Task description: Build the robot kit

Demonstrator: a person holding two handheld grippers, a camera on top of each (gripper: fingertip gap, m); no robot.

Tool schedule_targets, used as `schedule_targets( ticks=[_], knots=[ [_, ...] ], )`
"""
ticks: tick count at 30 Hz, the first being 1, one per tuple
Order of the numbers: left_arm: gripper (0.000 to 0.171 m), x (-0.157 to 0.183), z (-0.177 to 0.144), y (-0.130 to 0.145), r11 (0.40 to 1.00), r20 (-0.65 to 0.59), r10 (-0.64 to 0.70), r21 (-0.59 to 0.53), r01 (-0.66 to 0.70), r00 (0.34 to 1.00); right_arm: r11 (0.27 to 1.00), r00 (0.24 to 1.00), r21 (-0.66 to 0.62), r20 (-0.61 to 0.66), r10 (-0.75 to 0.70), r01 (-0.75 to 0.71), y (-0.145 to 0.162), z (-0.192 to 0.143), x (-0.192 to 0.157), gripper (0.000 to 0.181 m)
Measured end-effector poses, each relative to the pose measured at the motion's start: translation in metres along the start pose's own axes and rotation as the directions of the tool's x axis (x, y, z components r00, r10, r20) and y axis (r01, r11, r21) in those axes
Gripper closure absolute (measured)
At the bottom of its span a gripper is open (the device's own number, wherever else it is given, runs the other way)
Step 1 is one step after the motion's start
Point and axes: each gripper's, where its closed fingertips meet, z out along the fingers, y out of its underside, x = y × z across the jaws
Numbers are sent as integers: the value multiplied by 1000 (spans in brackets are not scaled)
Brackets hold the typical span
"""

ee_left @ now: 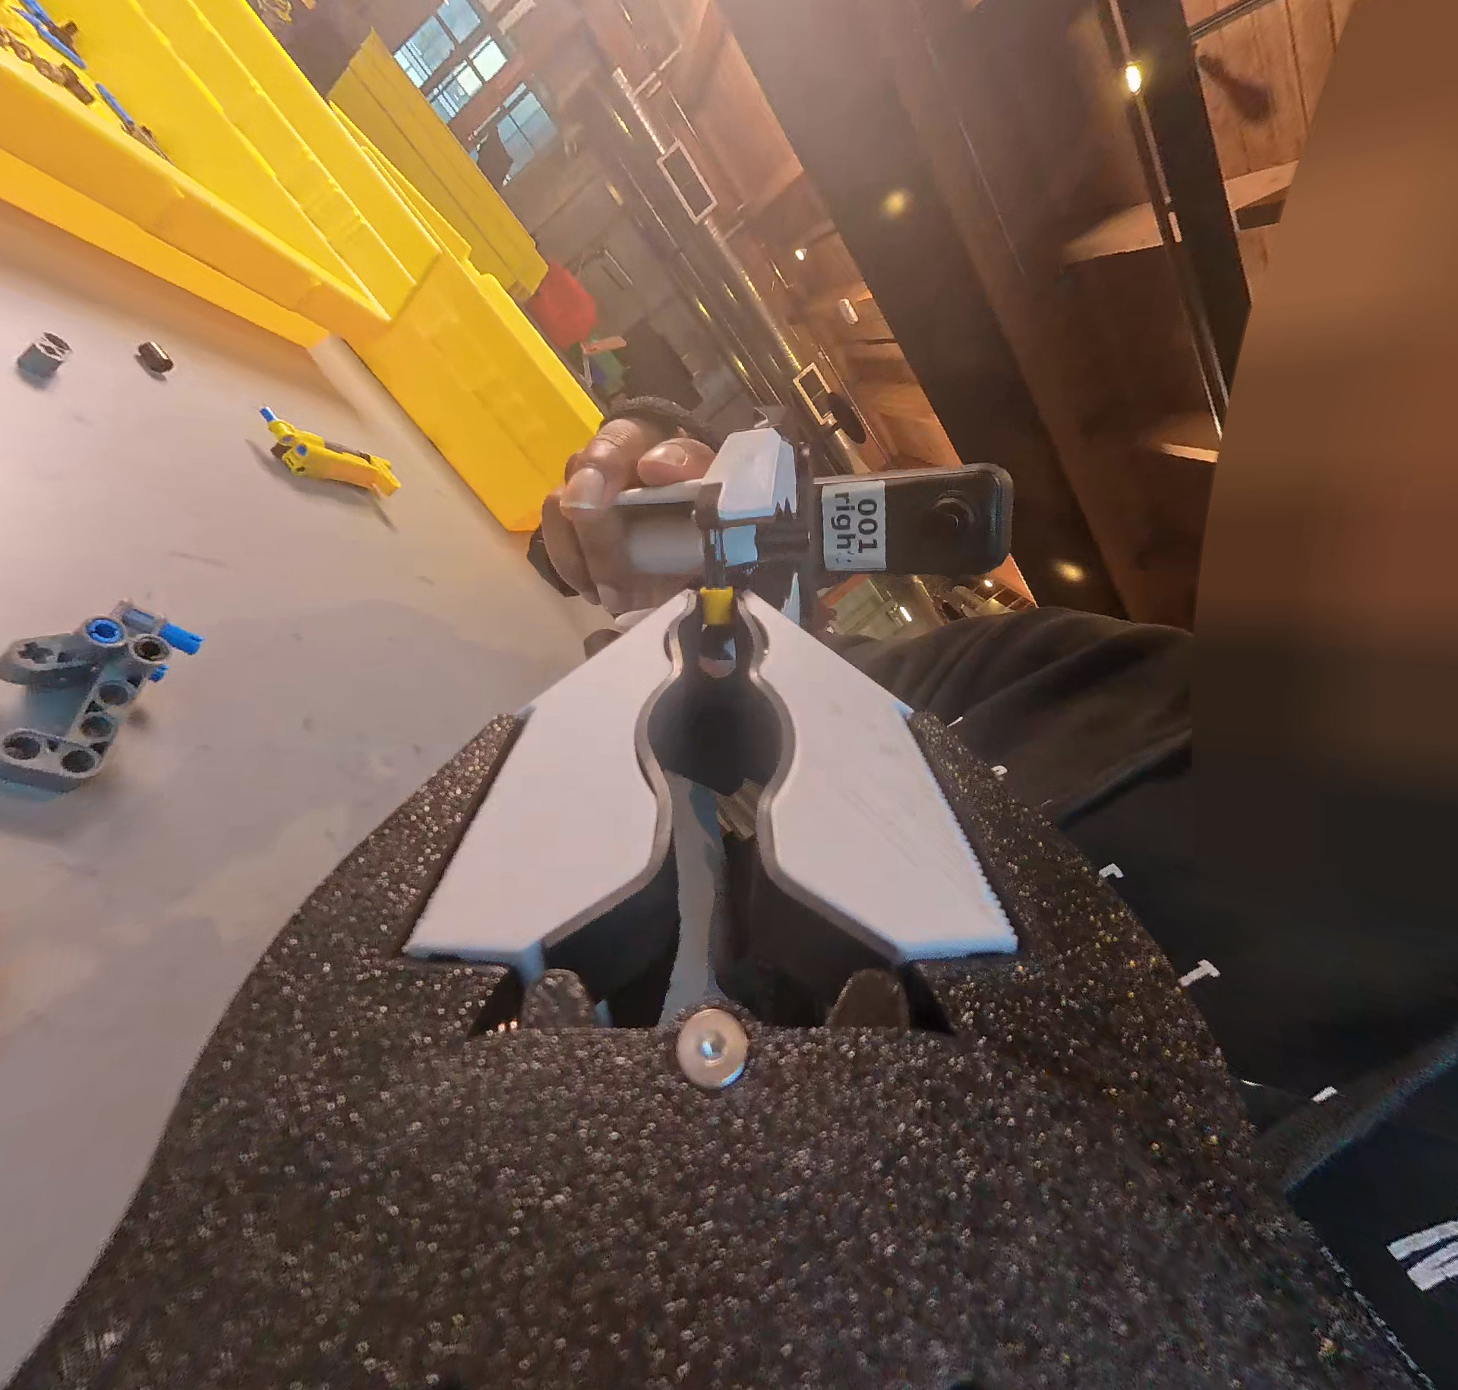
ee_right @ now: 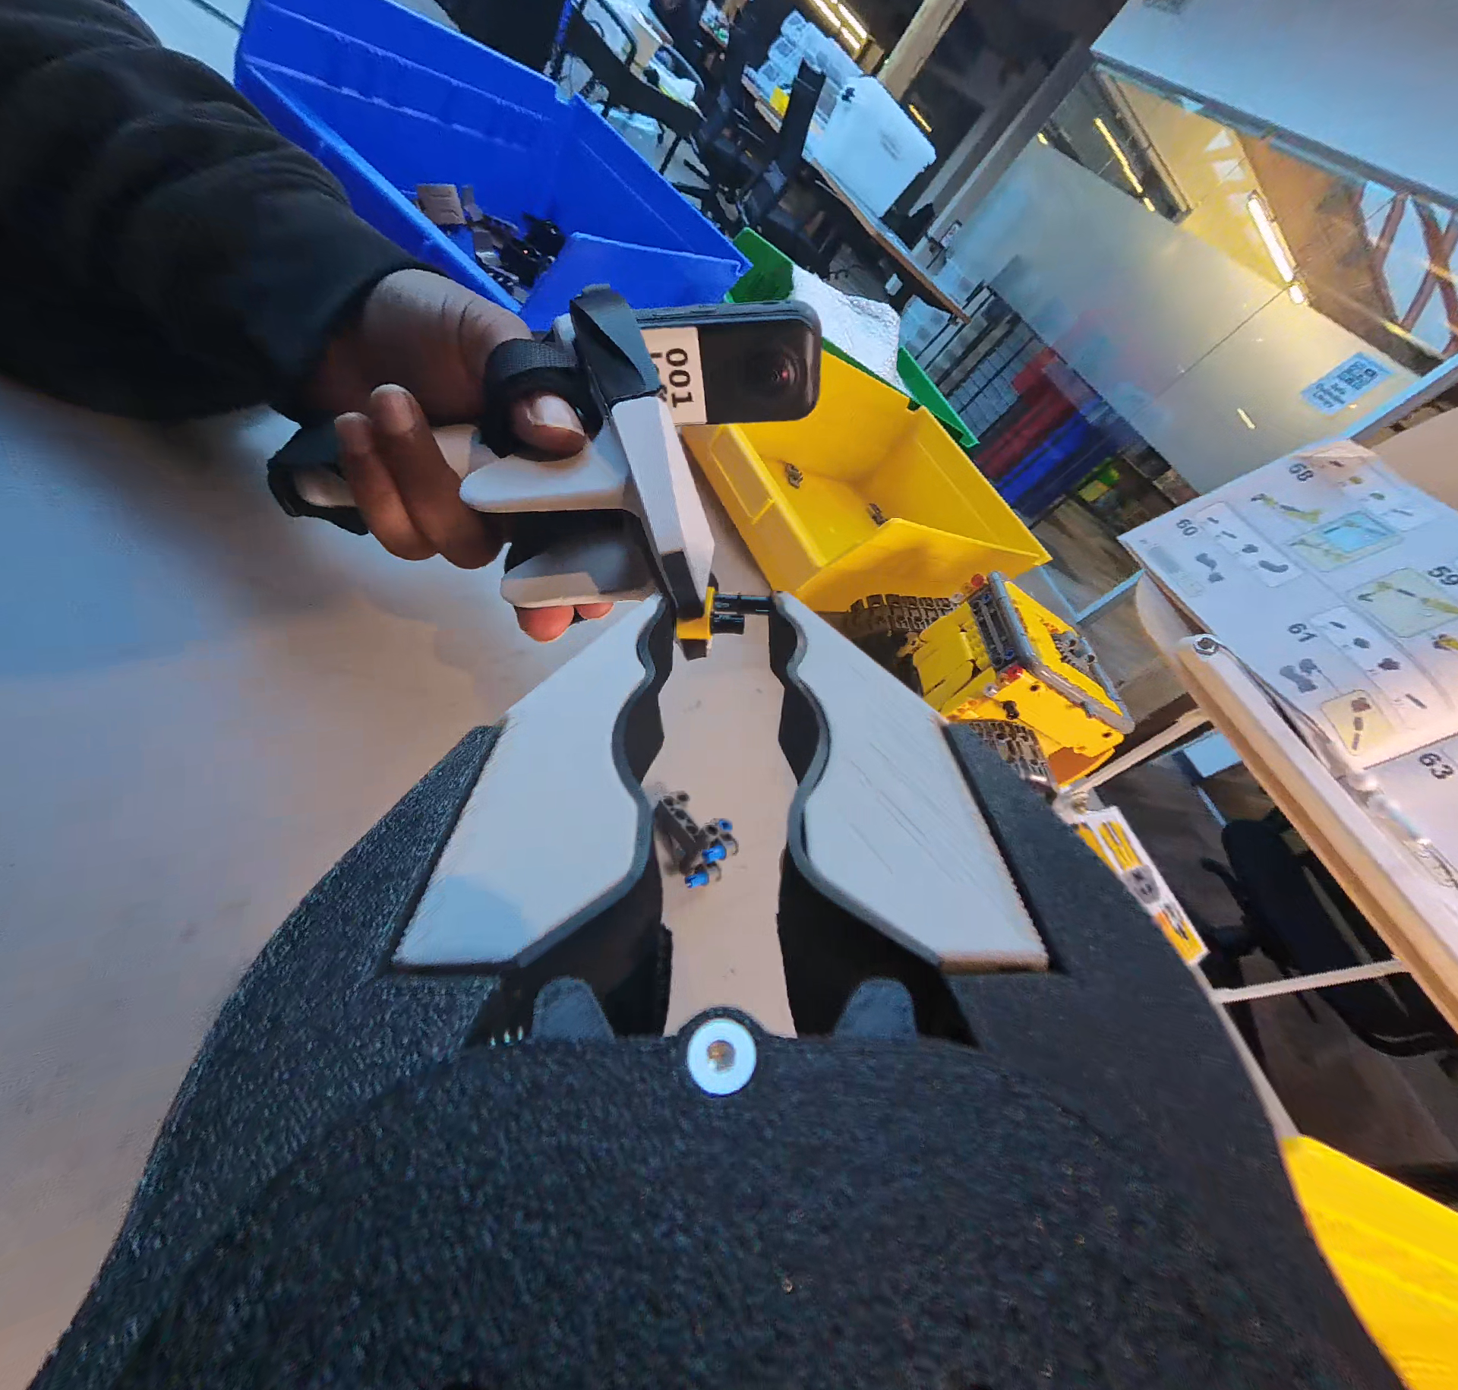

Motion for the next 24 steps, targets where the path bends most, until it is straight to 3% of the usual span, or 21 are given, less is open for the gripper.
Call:
schedule_targets(
  ticks=[9,24],
  knots=[
    [165,-1,-1,4,997,-36,-71,-29,70,997,999,1000,20,8,27,-27,3,-2,-3,159],
    [168,6,-5,-8,1000,6,22,9,-22,1000,998,996,52,-88,-32,37,-6,-4,5,160]
  ],
)
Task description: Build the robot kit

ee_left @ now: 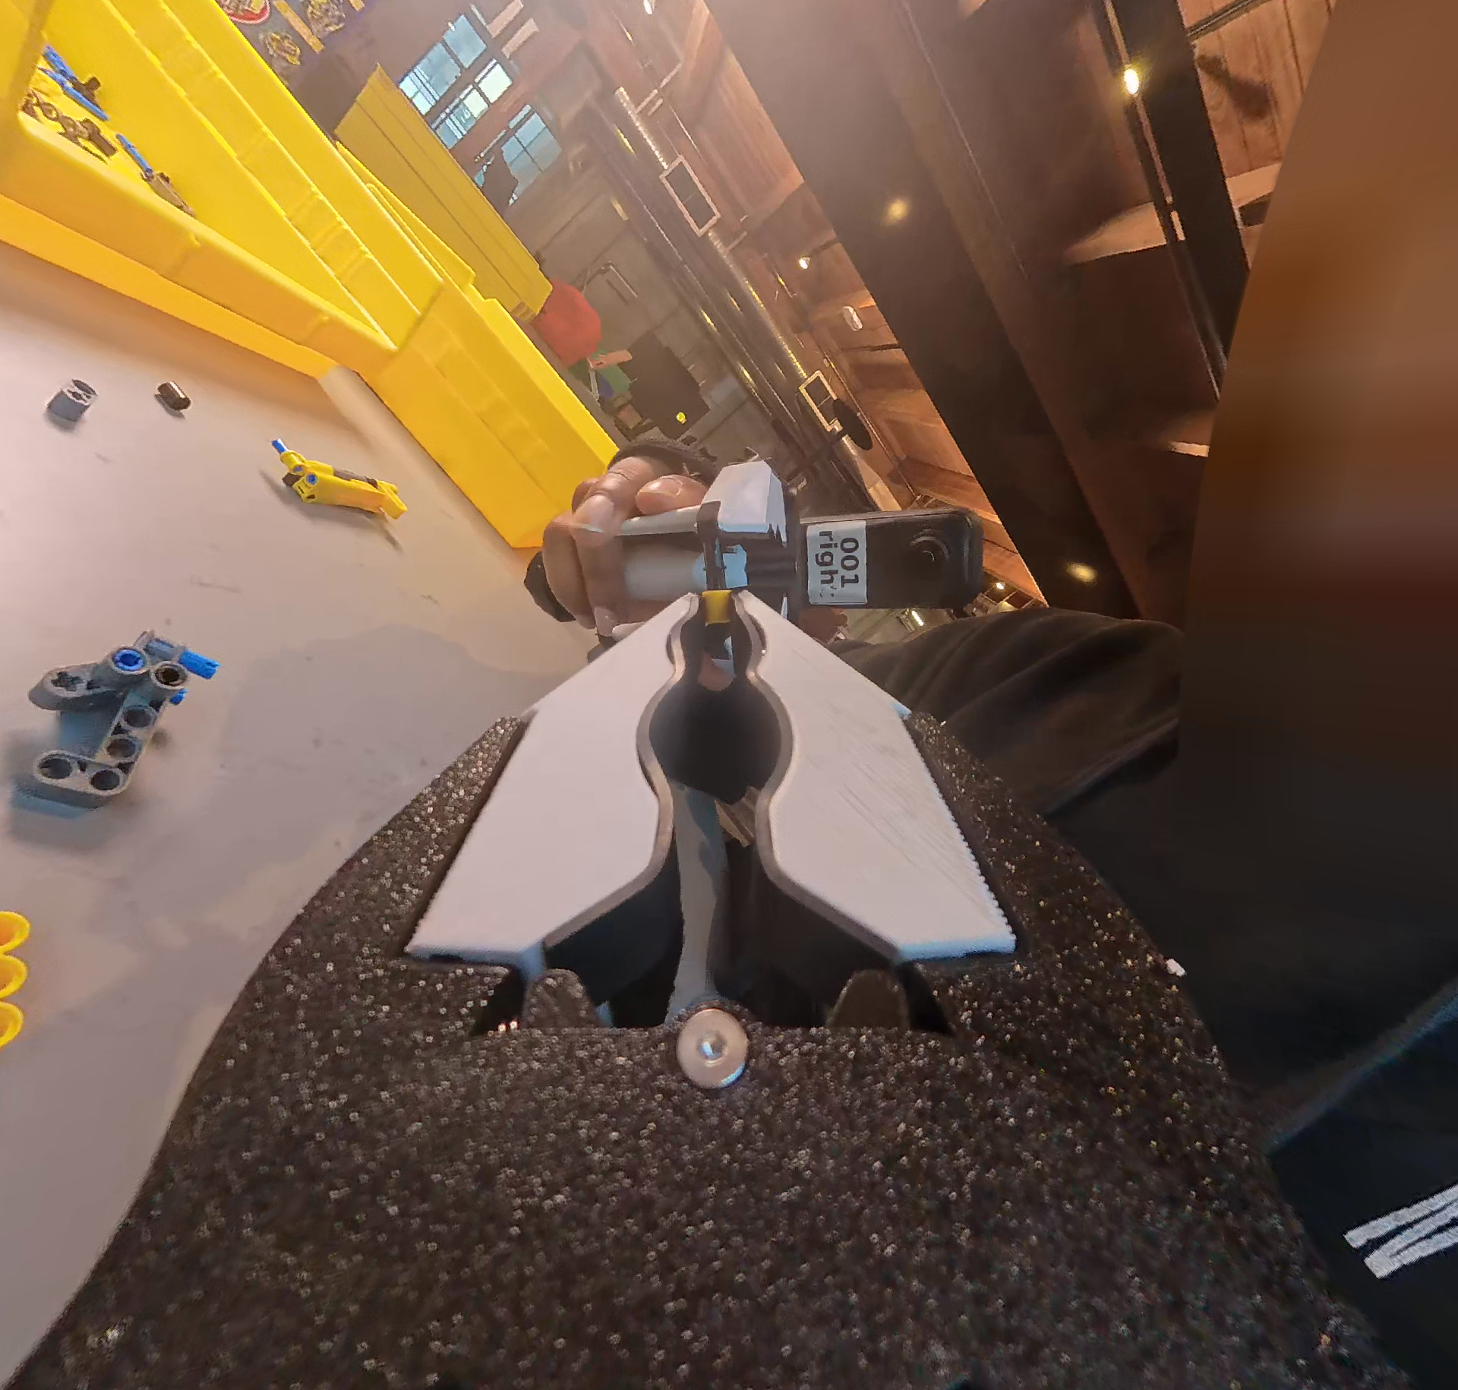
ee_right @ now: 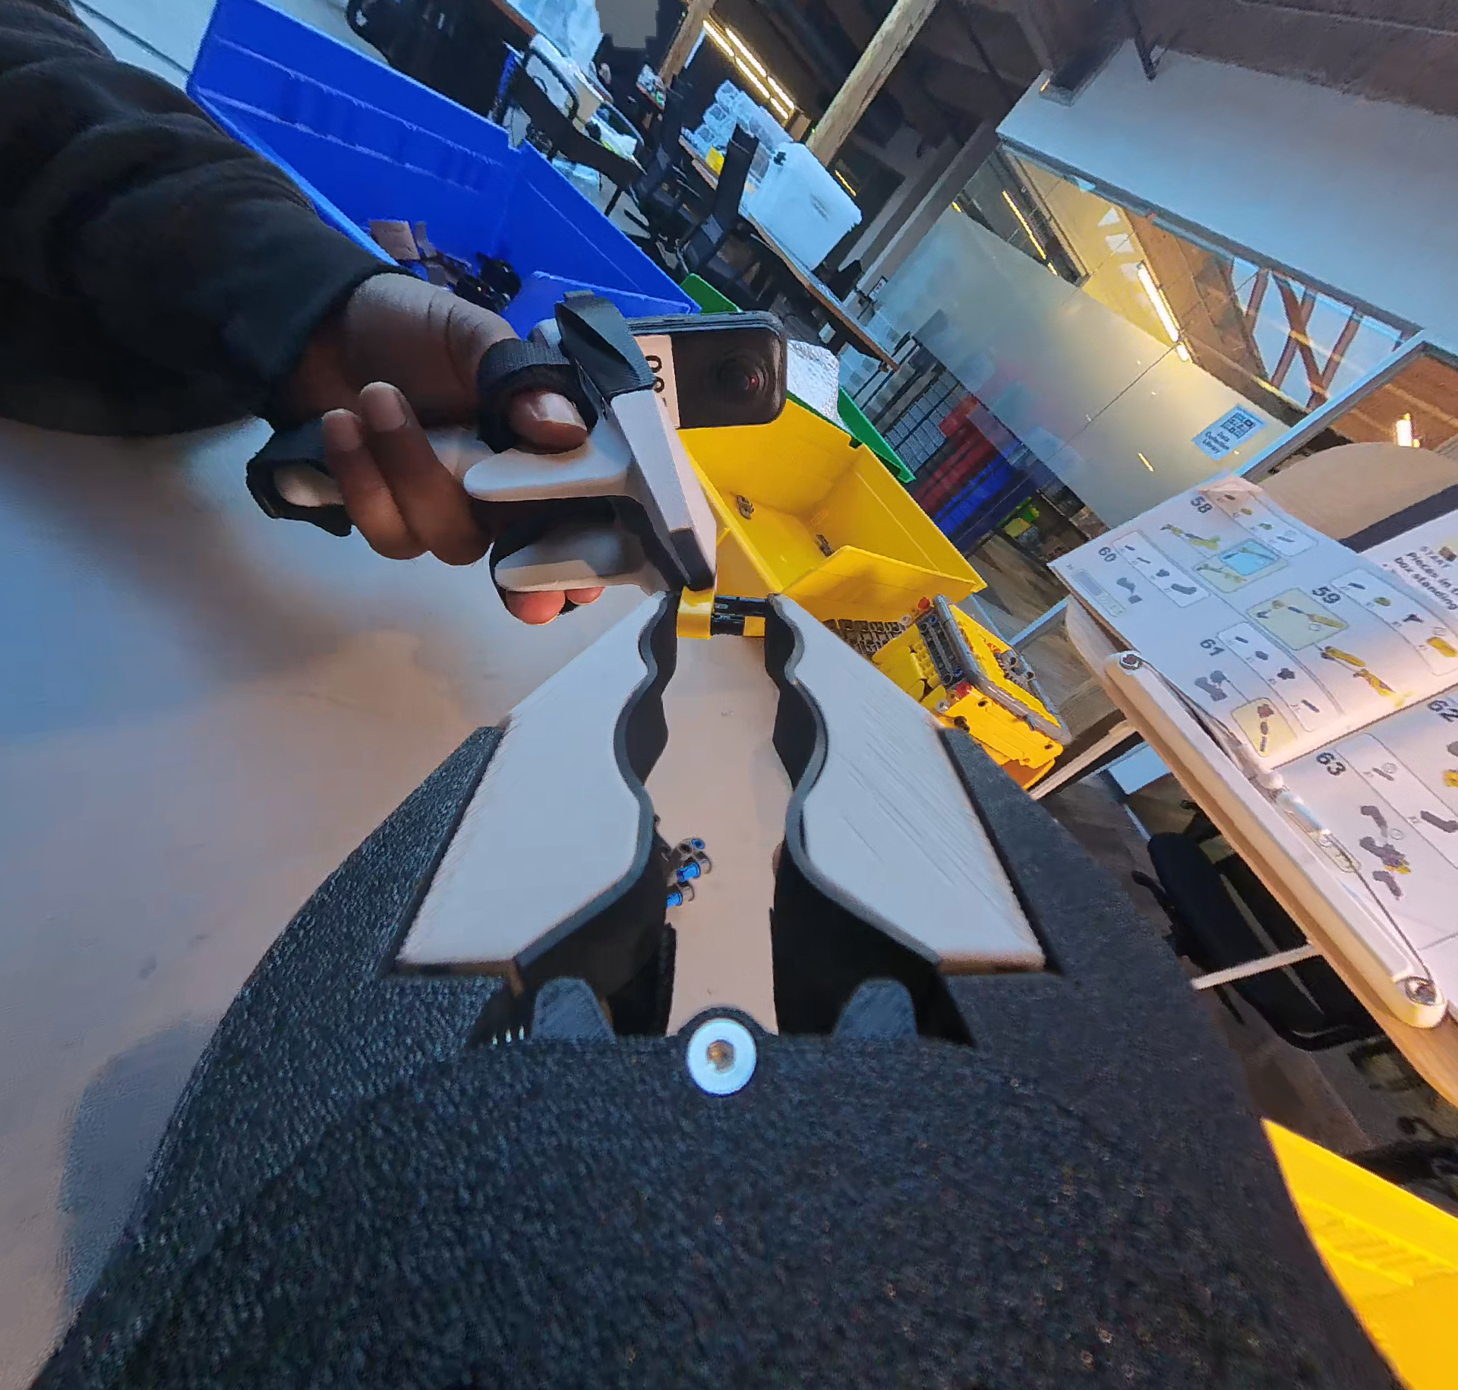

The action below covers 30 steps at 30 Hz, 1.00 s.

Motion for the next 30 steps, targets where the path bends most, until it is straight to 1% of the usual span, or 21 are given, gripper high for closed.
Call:
schedule_targets(
  ticks=[4,8,11,13,14,15,16,17,18,19,20,22,24,27,30],
  knots=[
    [168,-1,0,-1,1000,7,-4,6,3,1000,1000,1000,-10,15,-26,26,1,1,-5,160],
    [167,2,1,-4,1000,11,20,12,-20,1000,999,999,8,4,-48,48,-3,0,0,159],
    [167,3,0,-5,1000,5,13,24,-13,1000,1000,999,-8,42,-14,14,-3,1,0,159],
    [169,1,-3,-10,998,2,-6,57,6,1000,1000,998,-7,55,-23,24,-1,-2,-2,158],
    [171,1,-7,-16,996,1,-7,86,7,1000,1000,994,0,108,-28,28,-2,-4,-10,174],
    [171,2,-10,-20,995,-1,-6,104,6,1000,1000,990,10,138,-27,25,-4,-5,-18,181],
    [171,3,-10,-19,996,4,12,86,-12,1000,1000,1000,9,-4,-28,28,-6,-3,0,181],
    [171,3,-9,-17,997,28,47,67,-49,998,998,995,-1,-83,-61,61,-5,-4,11,181],
    [171,3,-8,-17,995,47,74,66,-77,996,998,997,-14,-49,-57,56,-3,-4,10,181],
    [171,4,-9,-20,993,52,84,78,-88,995,1000,1000,-4,-6,-7,7,-3,-4,8,181],
    [171,3,-11,-23,992,66,93,82,-98,993,999,999,14,3,39,-39,-4,-5,10,181],
    [171,-11,-17,-22,986,163,152,45,-161,975,996,996,-19,26,84,-83,8,-6,9,181],
    [171,-20,-21,-20,975,233,218,-6,-223,948,990,986,-46,97,138,-134,17,-8,0,181],
    [171,-25,-21,-19,953,290,298,-48,-298,909,971,939,-60,251,237,-229,14,-14,-20,180],
    [171,-28,-21,-17,941,309,336,-69,-332,890,958,885,-89,367,286,-273,13,-19,-40,178]
  ],
)
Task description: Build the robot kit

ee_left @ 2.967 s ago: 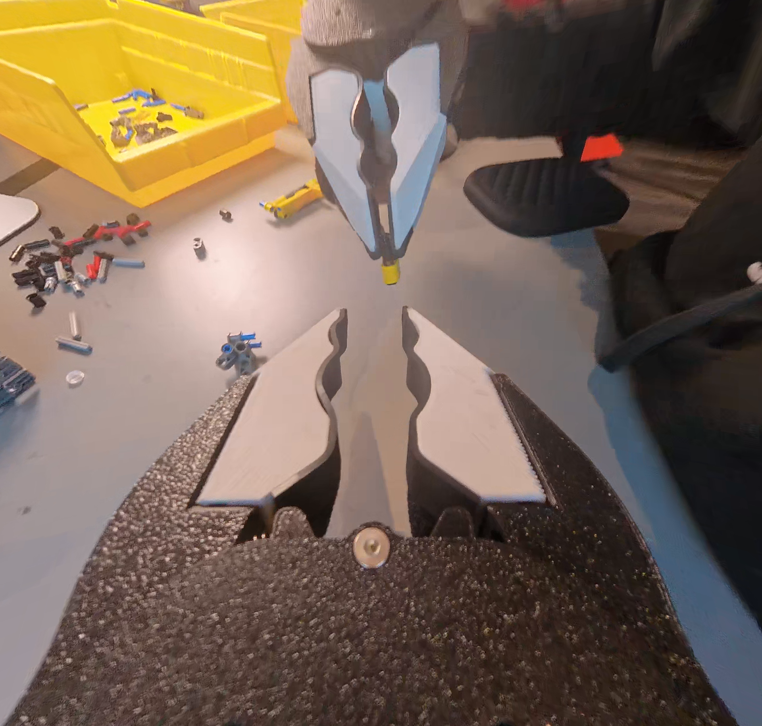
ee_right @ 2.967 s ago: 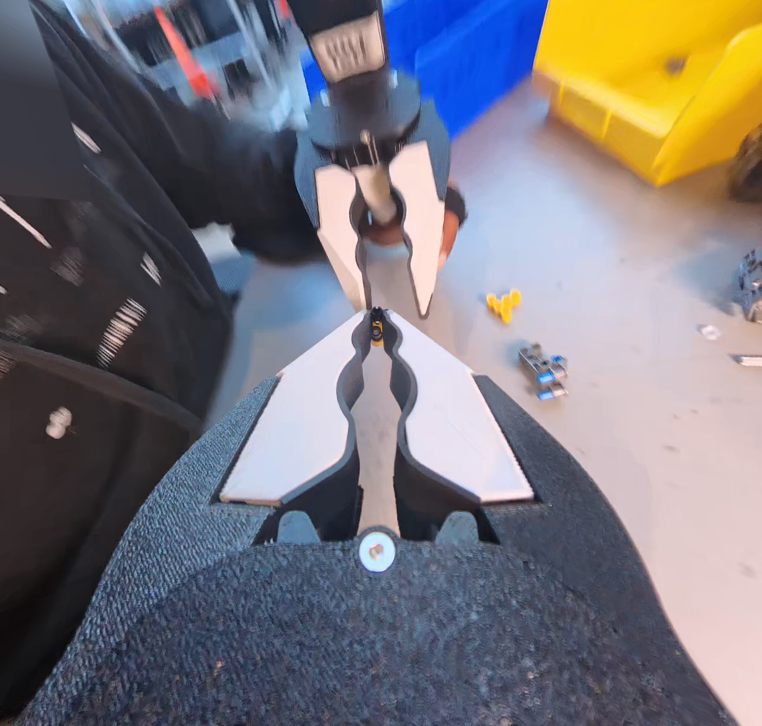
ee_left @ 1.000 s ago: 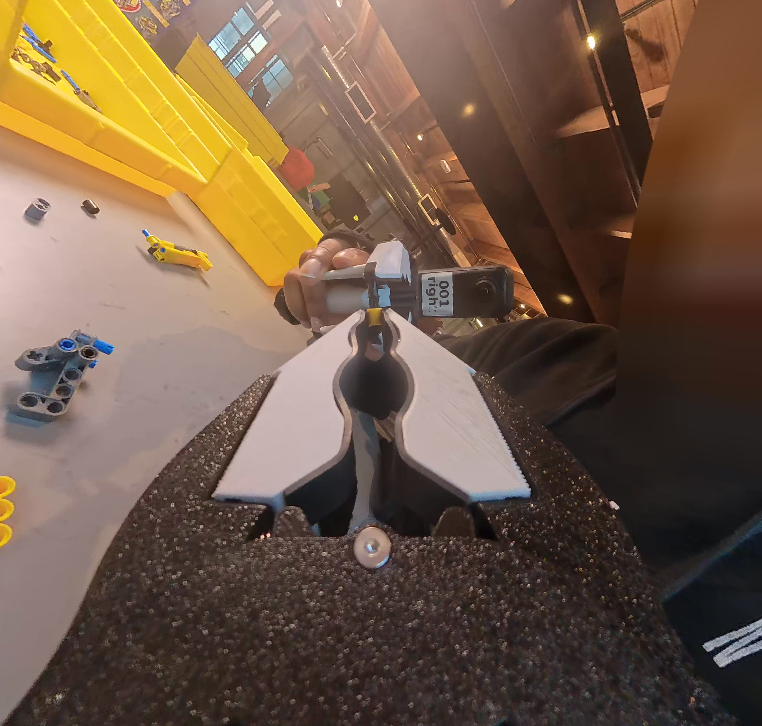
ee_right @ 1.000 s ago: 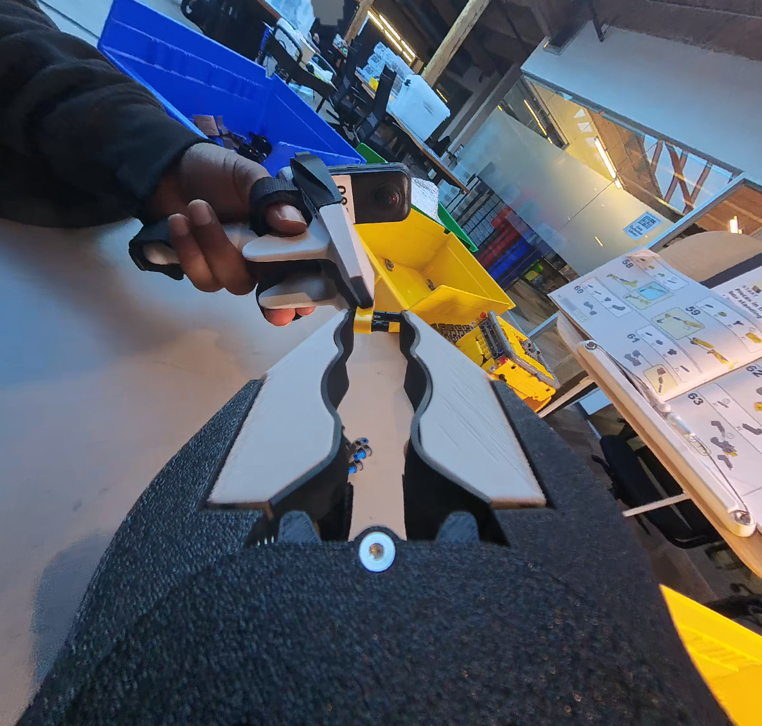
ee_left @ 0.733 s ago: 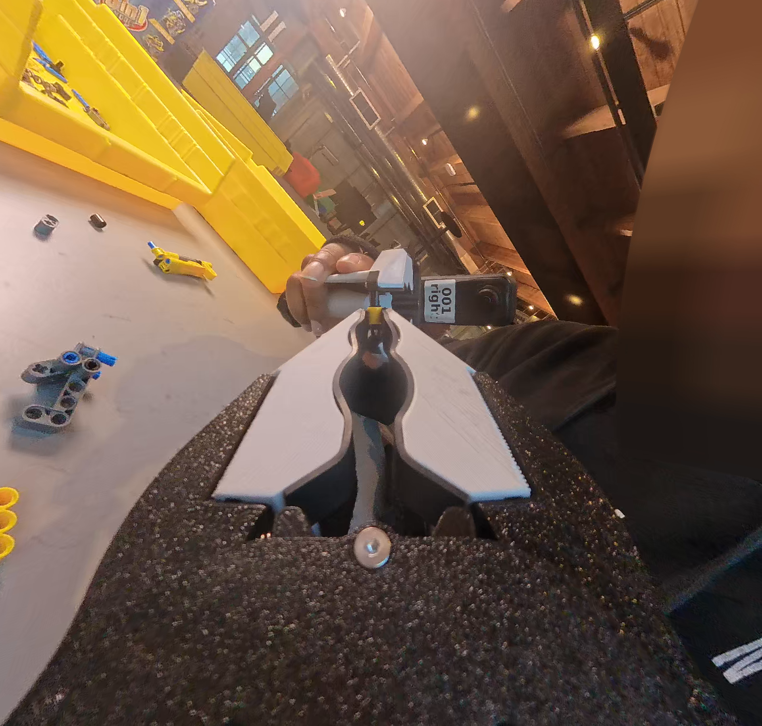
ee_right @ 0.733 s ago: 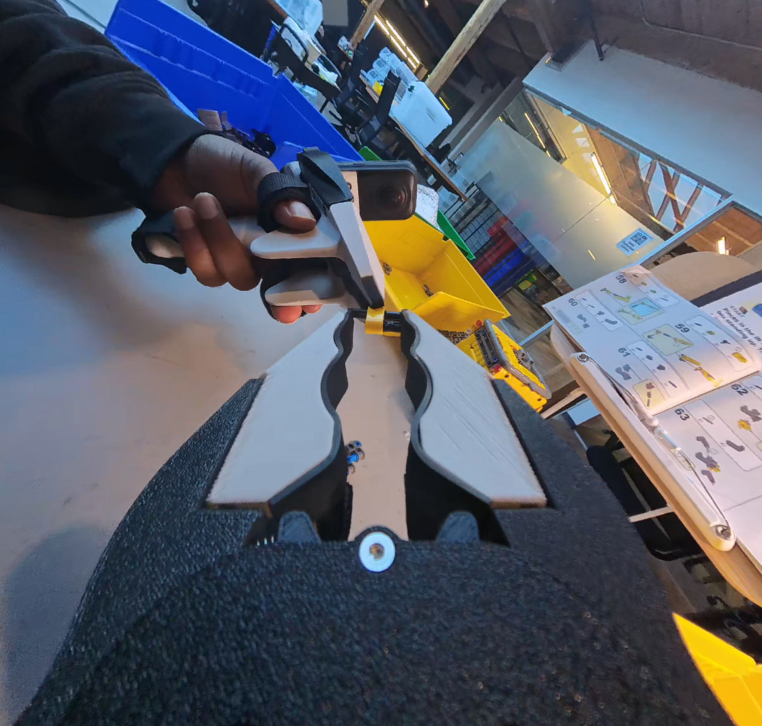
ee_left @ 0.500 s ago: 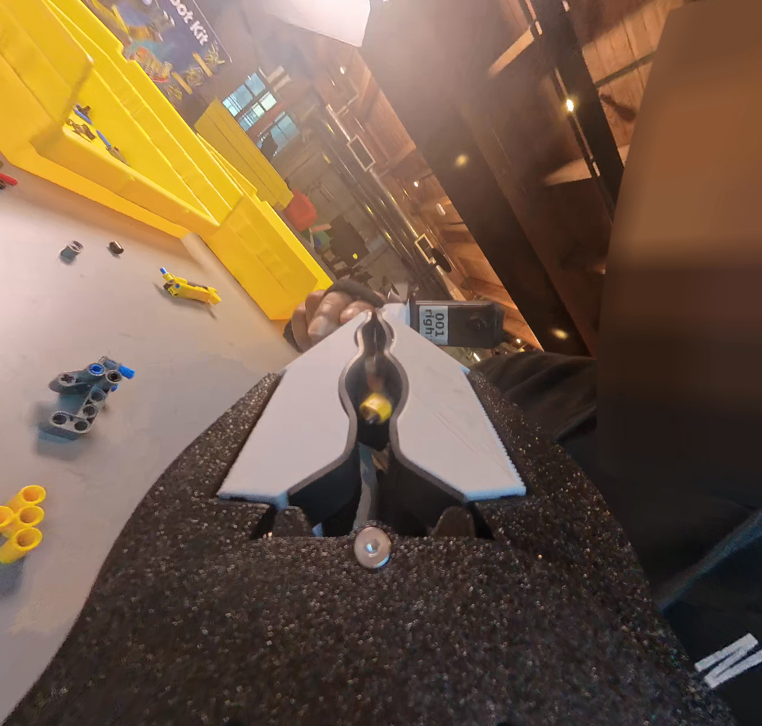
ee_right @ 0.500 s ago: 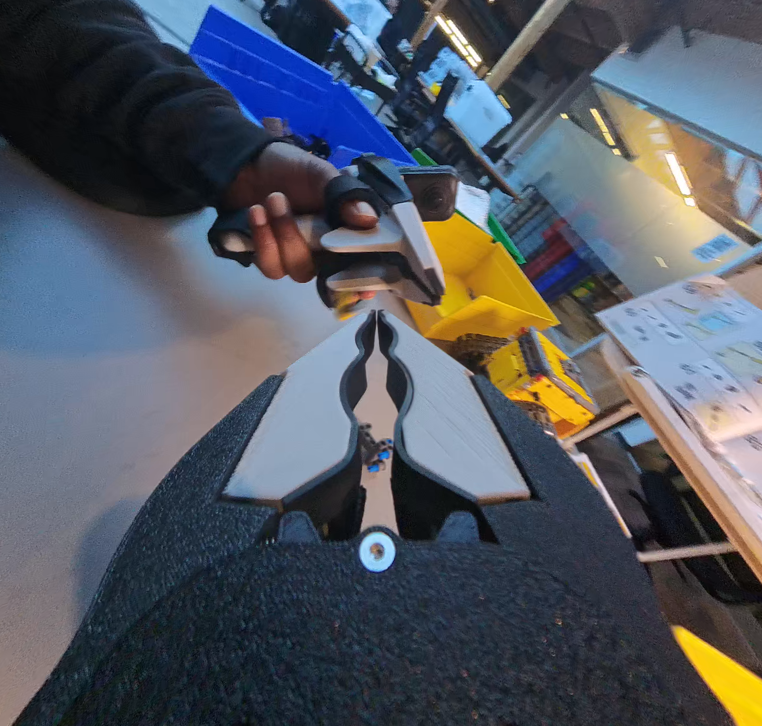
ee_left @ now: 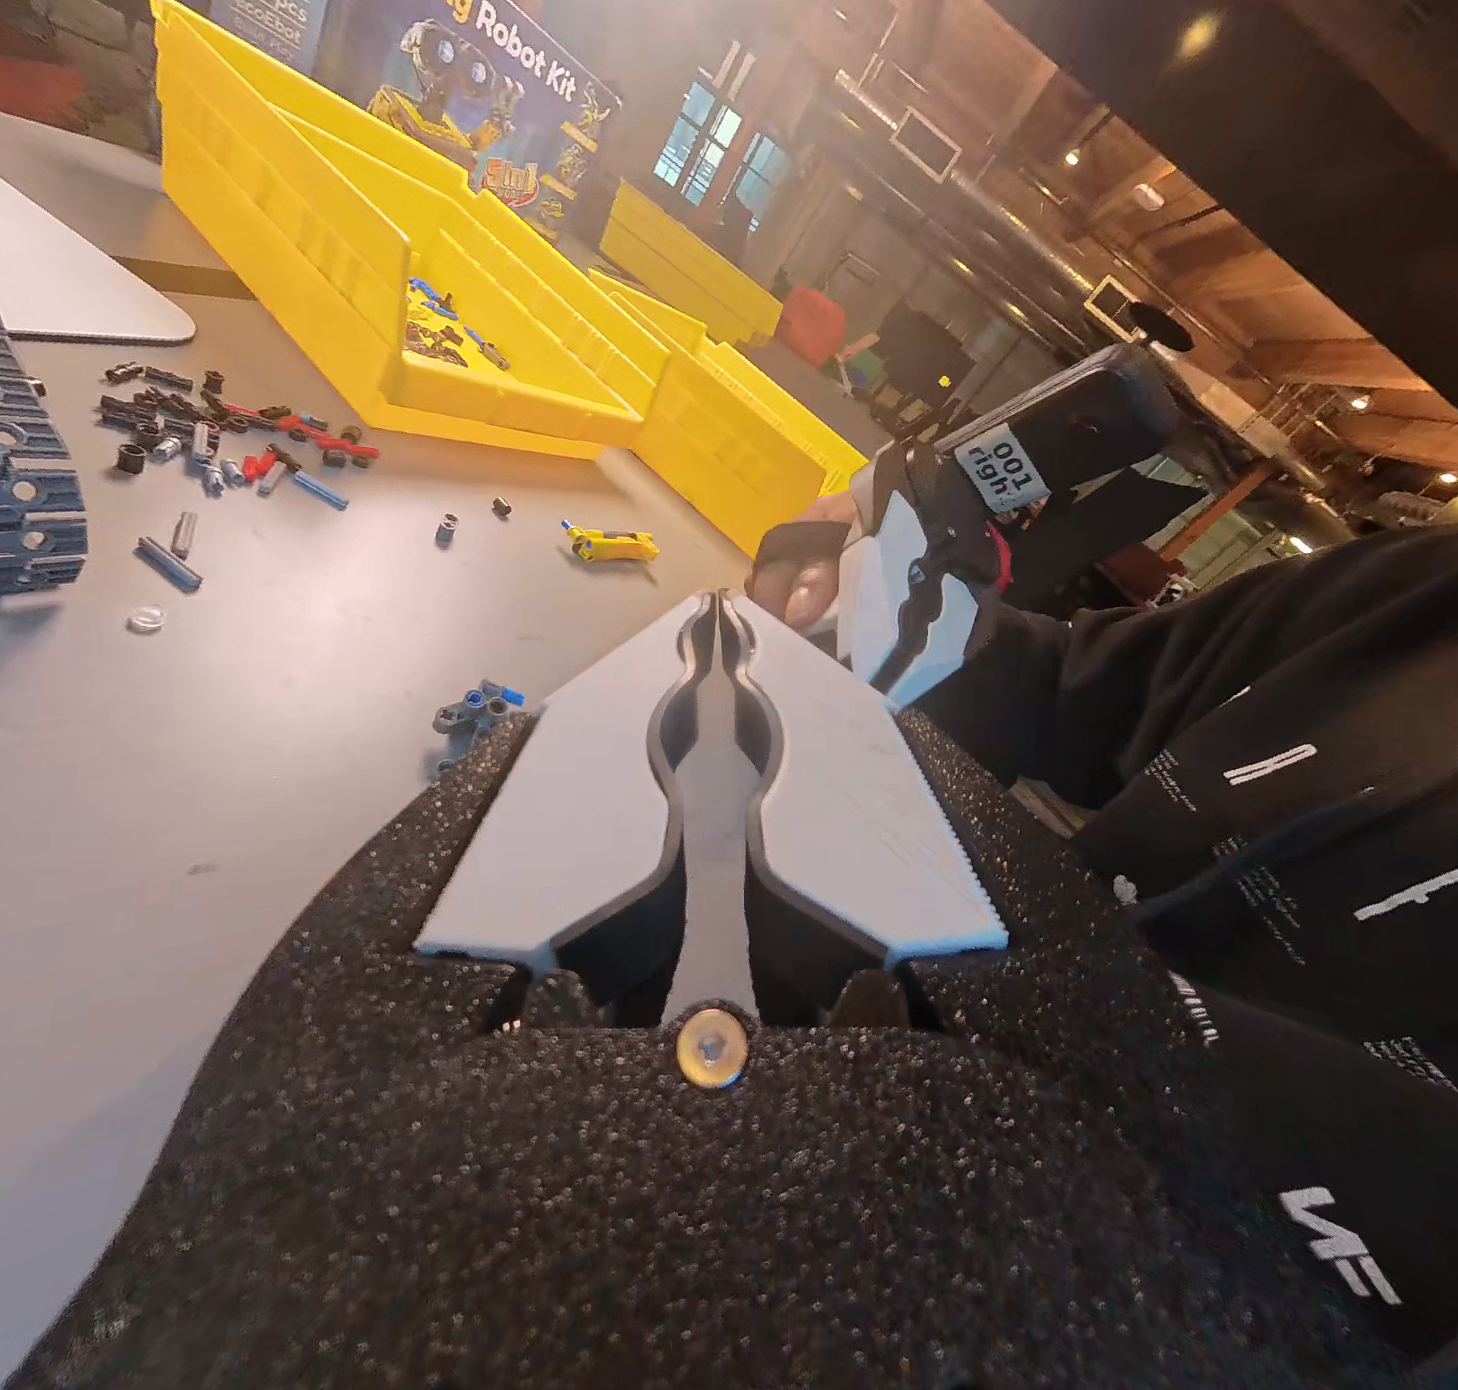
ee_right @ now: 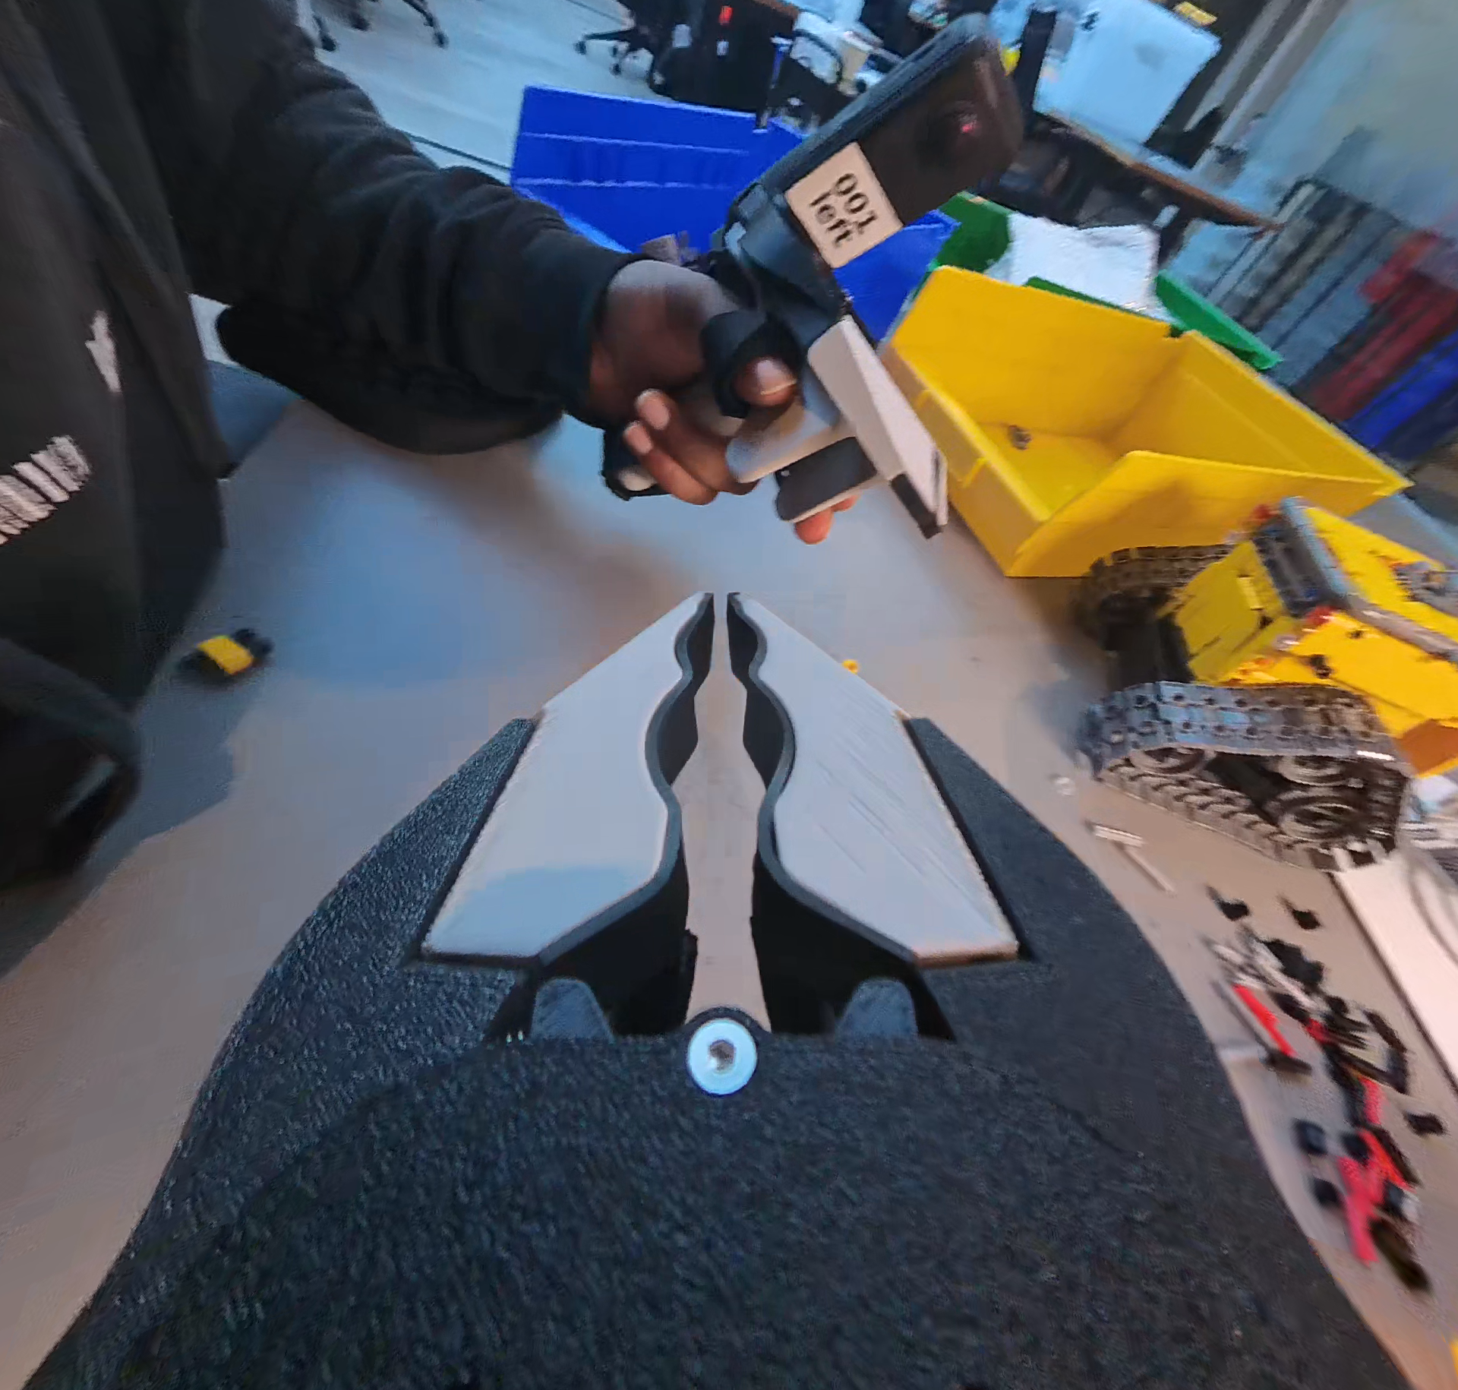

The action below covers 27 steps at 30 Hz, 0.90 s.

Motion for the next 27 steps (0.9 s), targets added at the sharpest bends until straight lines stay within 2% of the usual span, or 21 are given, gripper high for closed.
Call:
schedule_targets(
  ticks=[3,7,10,13,18,20,23,25,27],
  knots=[
    [169,-6,0,4,1000,22,27,-17,-26,999,997,983,-49,174,63,-56,10,9,-30,172],
    [165,-17,-1,7,999,51,43,-30,-42,998,980,898,-196,422,125,-44,32,17,-86,165],
    [164,-25,-3,10,993,95,109,-61,-103,990,970,833,-244,540,121,17,35,21,-122,162],
    [164,-30,-2,15,983,122,165,-98,-153,979,955,798,-269,599,66,123,38,29,-146,161],
    [164,-26,4,22,972,107,209,-135,-194,972,936,769,-281,639,19,211,41,41,-167,156],
    [164,-25,5,25,966,102,228,-150,-212,968,929,771,-288,636,5,232,43,44,-168,164],
    [164,-19,7,28,957,80,257,-161,-242,963,921,780,-306,626,4,241,45,42,-165,166],
    [161,-14,8,28,950,59,281,-160,-269,958,931,833,-297,554,-12,211,45,40,-145,166],
    [158,-3,8,26,943,16,306,-143,-301,952,967,923,-220,383,-34,127,30,33,-100,166]
  ],
)
